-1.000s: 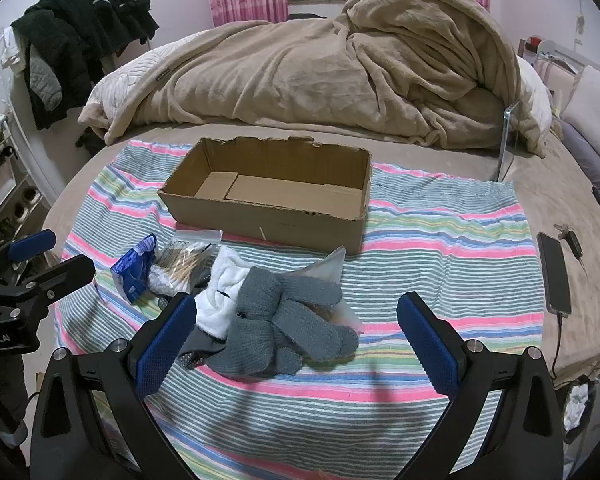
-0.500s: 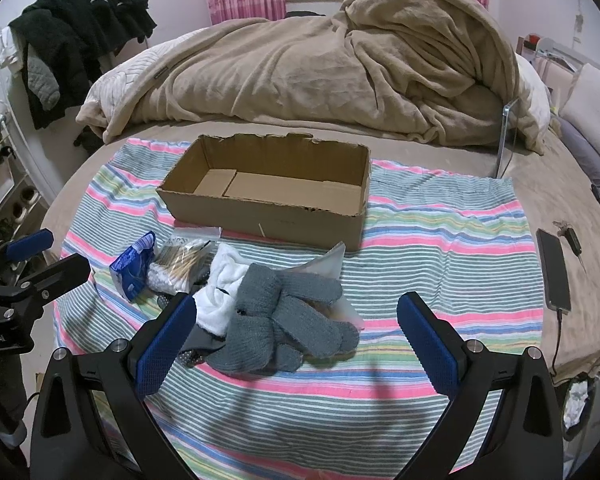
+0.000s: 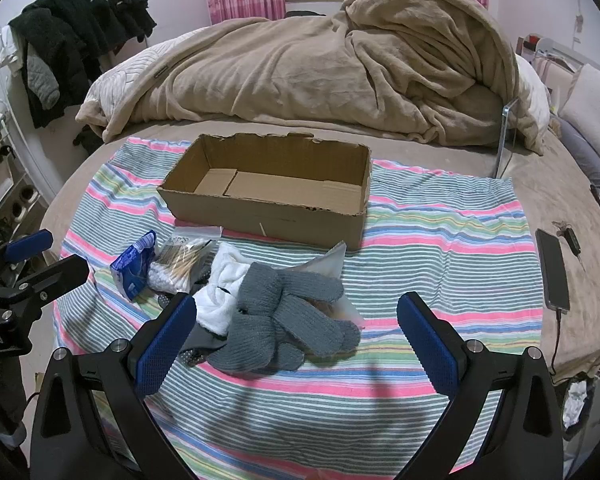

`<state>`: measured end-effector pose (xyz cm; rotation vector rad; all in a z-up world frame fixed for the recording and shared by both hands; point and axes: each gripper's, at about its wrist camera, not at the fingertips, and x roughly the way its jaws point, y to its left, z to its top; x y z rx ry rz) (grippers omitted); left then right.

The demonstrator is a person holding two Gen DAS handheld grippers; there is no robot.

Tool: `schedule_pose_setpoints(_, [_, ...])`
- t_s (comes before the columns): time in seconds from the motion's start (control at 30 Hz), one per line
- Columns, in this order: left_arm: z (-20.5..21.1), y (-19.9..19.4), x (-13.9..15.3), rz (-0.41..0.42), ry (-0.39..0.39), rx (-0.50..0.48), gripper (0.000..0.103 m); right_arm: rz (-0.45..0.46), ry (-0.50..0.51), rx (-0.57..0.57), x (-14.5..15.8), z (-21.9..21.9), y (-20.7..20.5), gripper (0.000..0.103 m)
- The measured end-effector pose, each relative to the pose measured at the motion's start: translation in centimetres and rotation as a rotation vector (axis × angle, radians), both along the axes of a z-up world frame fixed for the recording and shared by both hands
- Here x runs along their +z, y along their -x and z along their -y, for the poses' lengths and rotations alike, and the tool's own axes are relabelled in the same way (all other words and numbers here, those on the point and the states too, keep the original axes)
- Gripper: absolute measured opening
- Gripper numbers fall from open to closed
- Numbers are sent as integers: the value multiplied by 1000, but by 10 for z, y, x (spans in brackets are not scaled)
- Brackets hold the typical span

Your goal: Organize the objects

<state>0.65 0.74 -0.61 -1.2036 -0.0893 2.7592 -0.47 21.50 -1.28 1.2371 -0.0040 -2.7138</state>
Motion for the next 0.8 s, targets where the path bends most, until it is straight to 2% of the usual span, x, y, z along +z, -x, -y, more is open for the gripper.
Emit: schedule_pose_setpoints(0.8, [-1,-3,1,-4,-1,-3,102,0,0,0,0,0,0,102])
